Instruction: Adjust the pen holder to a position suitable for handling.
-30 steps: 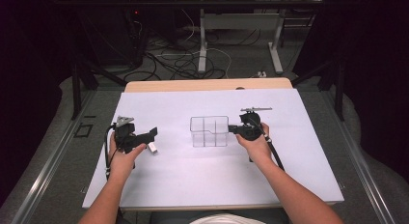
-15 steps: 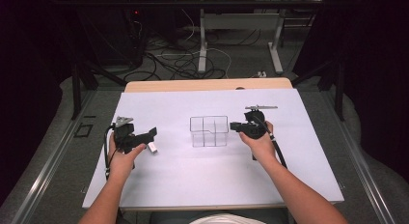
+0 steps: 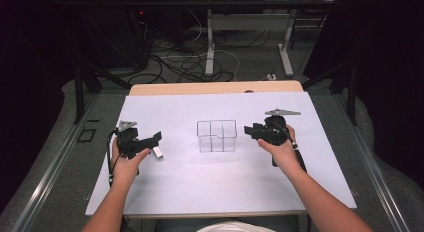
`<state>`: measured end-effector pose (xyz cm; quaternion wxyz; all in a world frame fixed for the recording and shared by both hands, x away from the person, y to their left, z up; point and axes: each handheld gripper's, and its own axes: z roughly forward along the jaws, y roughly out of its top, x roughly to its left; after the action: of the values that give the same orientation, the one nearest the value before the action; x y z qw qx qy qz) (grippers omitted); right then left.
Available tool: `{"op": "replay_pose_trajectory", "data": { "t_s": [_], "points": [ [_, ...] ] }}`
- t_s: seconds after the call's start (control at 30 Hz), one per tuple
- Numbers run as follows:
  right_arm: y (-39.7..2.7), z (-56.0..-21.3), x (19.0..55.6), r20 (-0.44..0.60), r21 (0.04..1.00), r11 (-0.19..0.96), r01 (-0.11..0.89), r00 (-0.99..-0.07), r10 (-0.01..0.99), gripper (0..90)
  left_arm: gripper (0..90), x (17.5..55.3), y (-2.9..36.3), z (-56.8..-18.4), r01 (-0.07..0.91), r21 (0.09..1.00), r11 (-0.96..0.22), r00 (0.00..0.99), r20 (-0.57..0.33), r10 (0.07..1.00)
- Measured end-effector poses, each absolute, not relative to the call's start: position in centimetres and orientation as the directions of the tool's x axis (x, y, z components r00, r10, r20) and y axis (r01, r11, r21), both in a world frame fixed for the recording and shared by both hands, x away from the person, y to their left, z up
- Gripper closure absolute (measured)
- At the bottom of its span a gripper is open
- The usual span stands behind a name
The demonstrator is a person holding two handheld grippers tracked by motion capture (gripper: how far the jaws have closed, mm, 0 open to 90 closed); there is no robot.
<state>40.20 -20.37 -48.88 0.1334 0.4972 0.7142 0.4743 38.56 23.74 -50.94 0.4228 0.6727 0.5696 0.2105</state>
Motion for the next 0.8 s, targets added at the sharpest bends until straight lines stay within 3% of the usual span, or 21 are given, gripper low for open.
{"op": "replay_pose_trajectory", "data": {
  "t_s": [0.43, 0.67, 0.8],
  "points": [
    [-22.2, -48.6, 38.8, 0.167, 0.862, 0.148, 0.484, -0.548, 0.820, 31.7, 6.7, 38.5, 23.9, -50.9, 0.592, 0.806, 0.021, 0.253, -0.210, 0.944],
    [-24.4, -49.6, 38.3, 0.155, 0.859, 0.141, 0.492, -0.514, 0.844, 18.9, 7.3, 38.5, 24.0, -50.9, 0.594, 0.804, 0.028, 0.252, -0.219, 0.942],
    [-25.8, -50.0, 38.0, 0.155, 0.862, 0.122, 0.492, -0.486, 0.860, 16.5, 7.7, 38.5, 24.1, -50.8, 0.597, 0.801, 0.041, 0.245, -0.230, 0.942]
  ]
}}
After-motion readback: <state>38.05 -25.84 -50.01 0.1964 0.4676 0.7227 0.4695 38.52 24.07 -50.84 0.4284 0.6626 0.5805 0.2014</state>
